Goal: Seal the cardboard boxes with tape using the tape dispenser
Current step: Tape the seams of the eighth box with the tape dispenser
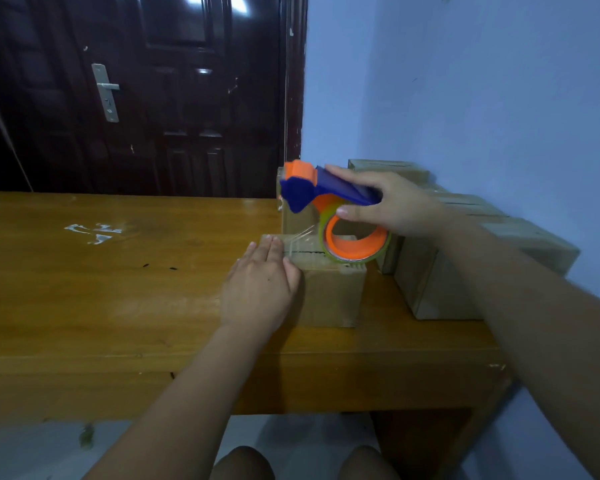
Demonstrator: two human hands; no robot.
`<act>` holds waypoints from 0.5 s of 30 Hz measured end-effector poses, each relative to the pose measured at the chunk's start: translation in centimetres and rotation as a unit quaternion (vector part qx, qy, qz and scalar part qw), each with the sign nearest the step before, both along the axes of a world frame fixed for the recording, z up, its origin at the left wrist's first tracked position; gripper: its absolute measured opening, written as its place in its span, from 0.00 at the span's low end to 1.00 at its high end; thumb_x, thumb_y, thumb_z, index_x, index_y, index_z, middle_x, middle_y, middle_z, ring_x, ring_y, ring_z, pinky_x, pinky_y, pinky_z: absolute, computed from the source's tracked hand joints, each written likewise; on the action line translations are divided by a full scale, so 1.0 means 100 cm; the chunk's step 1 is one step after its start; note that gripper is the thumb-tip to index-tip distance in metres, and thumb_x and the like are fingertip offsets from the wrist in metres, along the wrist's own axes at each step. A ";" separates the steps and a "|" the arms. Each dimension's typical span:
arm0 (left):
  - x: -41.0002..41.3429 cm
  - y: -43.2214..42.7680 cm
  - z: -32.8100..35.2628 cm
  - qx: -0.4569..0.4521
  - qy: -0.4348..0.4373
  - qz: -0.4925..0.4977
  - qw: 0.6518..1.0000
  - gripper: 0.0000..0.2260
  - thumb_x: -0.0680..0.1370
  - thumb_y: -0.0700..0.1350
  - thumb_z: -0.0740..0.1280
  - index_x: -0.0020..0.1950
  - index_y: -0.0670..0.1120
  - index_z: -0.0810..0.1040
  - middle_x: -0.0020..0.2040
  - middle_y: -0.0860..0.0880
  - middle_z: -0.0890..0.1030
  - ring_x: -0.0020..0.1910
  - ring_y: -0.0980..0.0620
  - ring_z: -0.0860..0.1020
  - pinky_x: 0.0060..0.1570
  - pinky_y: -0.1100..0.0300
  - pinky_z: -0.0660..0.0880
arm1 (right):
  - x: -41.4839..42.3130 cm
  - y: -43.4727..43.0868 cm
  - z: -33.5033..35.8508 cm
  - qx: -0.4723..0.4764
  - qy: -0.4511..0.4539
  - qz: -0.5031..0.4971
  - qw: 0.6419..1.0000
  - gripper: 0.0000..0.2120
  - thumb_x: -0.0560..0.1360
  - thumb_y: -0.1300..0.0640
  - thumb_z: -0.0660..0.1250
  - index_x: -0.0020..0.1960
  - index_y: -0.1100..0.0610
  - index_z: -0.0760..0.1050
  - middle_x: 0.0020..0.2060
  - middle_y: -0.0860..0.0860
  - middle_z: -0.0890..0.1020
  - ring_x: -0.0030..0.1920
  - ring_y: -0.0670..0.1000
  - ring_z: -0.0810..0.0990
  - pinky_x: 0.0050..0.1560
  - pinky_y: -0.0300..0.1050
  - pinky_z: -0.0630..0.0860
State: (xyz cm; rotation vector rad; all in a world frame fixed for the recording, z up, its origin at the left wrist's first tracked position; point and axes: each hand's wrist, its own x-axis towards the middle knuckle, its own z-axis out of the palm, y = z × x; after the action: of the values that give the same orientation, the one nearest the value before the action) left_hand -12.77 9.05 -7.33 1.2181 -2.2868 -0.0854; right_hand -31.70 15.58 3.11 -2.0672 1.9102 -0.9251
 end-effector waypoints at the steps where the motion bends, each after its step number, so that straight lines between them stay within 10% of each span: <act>1: 0.002 0.000 0.000 0.000 0.000 0.014 1.000 0.22 0.82 0.49 0.50 0.75 0.48 0.62 0.75 0.50 0.63 0.74 0.51 0.59 0.70 0.54 0.60 | 0.001 0.002 -0.007 -0.026 -0.039 0.000 0.999 0.30 0.75 0.50 0.68 0.73 0.39 0.61 0.62 0.40 0.74 0.58 0.39 0.75 0.56 0.35 0.70; 9: 0.035 -0.002 -0.002 -0.006 0.013 0.082 0.997 0.27 0.76 0.52 0.44 0.73 0.50 0.67 0.72 0.52 0.68 0.74 0.49 0.61 0.64 0.50 0.67 | 0.033 -0.002 -0.050 -0.114 -0.268 0.018 0.956 0.36 0.72 0.46 0.65 0.76 0.43 0.53 0.63 0.30 0.70 0.62 0.36 0.73 0.63 0.40 0.73; 15: 0.050 -0.010 0.000 -0.071 -0.062 0.086 0.992 0.29 0.78 0.54 0.43 0.70 0.43 0.70 0.68 0.45 0.73 0.75 0.46 0.58 0.72 0.47 0.48 | 0.050 -0.014 -0.060 -0.125 -0.291 0.020 0.948 0.35 0.74 0.47 0.65 0.76 0.42 0.53 0.68 0.37 0.68 0.68 0.41 0.69 0.69 0.50 0.69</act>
State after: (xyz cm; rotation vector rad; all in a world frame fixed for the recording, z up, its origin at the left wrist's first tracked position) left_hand -7.79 8.08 -7.34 1.3719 -2.2365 0.2184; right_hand -26.69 14.22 -2.84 -1.6647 1.4884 -1.6160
